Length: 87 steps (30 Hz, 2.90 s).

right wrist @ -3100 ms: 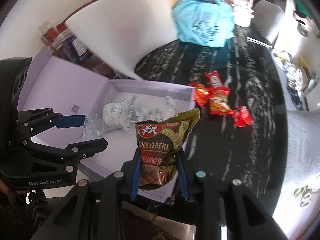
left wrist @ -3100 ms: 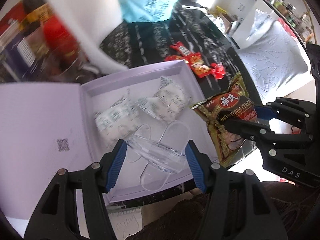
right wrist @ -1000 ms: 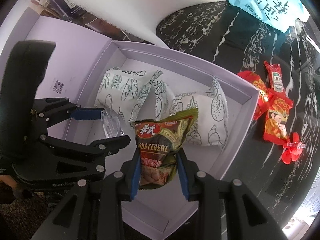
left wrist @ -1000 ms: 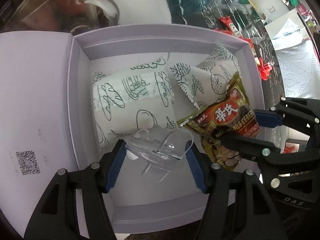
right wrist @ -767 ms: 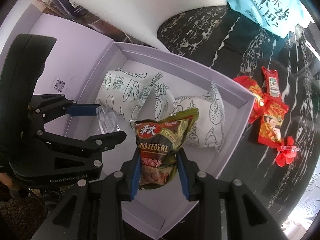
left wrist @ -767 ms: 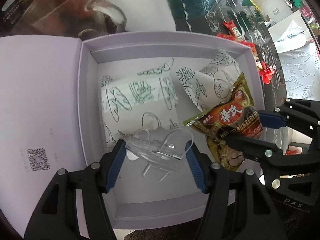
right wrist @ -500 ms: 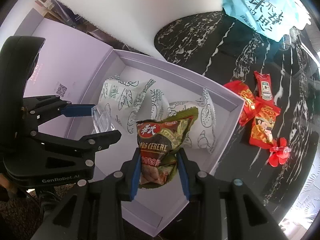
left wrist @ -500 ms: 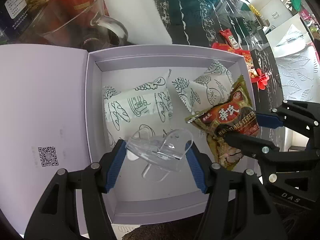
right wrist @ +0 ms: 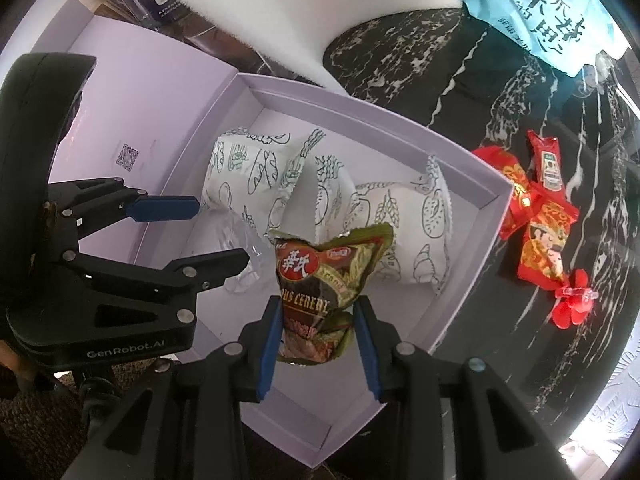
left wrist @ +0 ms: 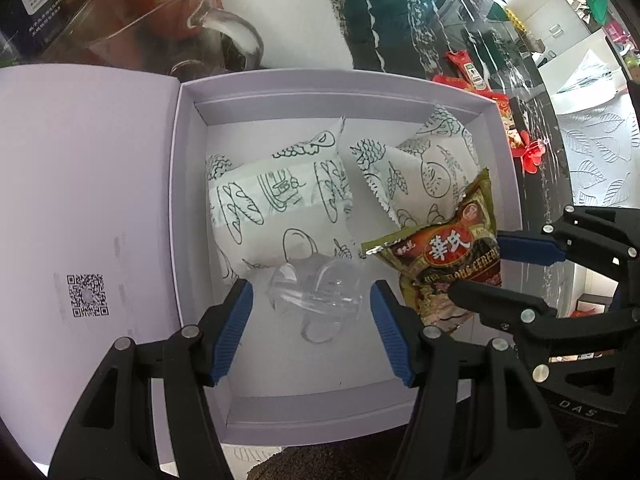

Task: Organize objects
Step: 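Lower both items into the box and open both tools, then withdraw both open tools from the box toward the red snack packets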

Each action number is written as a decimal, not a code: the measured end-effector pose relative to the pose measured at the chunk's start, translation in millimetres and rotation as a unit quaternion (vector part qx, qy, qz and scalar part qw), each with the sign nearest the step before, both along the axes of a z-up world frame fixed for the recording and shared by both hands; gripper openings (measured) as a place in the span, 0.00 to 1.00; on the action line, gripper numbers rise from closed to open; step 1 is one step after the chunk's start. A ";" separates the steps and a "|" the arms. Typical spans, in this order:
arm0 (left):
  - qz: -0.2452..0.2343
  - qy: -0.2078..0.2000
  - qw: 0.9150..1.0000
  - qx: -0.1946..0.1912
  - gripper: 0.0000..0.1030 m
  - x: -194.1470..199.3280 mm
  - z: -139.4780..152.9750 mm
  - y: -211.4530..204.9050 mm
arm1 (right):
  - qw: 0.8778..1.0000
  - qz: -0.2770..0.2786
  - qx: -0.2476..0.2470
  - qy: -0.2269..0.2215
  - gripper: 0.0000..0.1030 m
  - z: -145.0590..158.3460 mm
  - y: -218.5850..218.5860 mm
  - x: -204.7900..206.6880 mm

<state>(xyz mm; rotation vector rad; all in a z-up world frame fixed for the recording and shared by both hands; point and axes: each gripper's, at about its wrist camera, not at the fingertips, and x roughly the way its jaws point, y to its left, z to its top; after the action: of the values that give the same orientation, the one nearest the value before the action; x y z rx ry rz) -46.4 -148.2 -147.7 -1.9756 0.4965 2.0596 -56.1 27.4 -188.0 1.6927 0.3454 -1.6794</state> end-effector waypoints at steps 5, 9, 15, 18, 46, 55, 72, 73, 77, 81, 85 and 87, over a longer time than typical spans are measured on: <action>-0.004 -0.002 1.000 -0.007 0.58 1.1 -3.6 -0.3 | 1.000 0.013 0.001 0.006 0.47 -0.7 -1.7 2.5; -0.004 -0.002 1.000 -0.007 0.58 3.7 -3.8 -1.7 | 1.000 0.018 0.000 0.005 0.49 -1.2 -2.1 5.3; -0.001 -0.004 1.000 -0.010 0.58 7.6 -5.5 -5.3 | 1.000 0.022 0.001 0.003 0.50 -2.9 0.2 6.9; -0.003 0.000 1.000 -0.011 0.58 10.6 -3.6 -6.2 | 1.000 0.024 -0.001 0.003 0.50 -2.6 0.8 8.4; -0.040 0.051 0.997 -0.033 0.66 6.6 24.5 50.3 | 0.997 0.003 -0.040 0.066 0.54 50.9 25.4 0.8; -0.093 0.047 0.994 -0.027 0.66 14.9 21.0 88.9 | 0.995 -0.053 -0.032 0.074 0.54 52.9 64.9 -5.3; -0.197 0.030 0.980 -0.011 0.66 49.9 11.4 169.0 | 0.978 -0.190 -0.007 0.083 0.54 58.2 156.2 16.9; -0.203 0.029 0.979 -0.010 0.66 52.0 10.3 173.4 | 0.977 -0.197 -0.006 0.082 0.54 58.0 160.9 18.6; -0.221 0.024 0.975 -0.009 0.66 58.8 4.9 187.9 | 0.971 -0.225 -0.002 0.080 0.54 57.4 176.2 24.4; -0.229 0.015 0.973 -0.009 0.66 61.9 -1.1 196.8 | 0.967 -0.242 0.001 0.076 0.54 55.0 185.1 28.3; -0.226 0.007 0.974 -0.012 0.66 61.8 -6.7 202.3 | 0.965 -0.253 0.004 0.066 0.54 49.7 190.2 28.8; -0.223 0.004 0.975 -0.013 0.66 59.9 -8.8 204.5 | 0.965 -0.254 0.003 0.063 0.54 47.4 191.2 27.9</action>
<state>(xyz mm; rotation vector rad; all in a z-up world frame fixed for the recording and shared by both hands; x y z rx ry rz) 13.6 56.3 -156.5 -1.6740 0.8825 1.7847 -28.2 218.6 -140.5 1.7840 -0.0370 -2.1595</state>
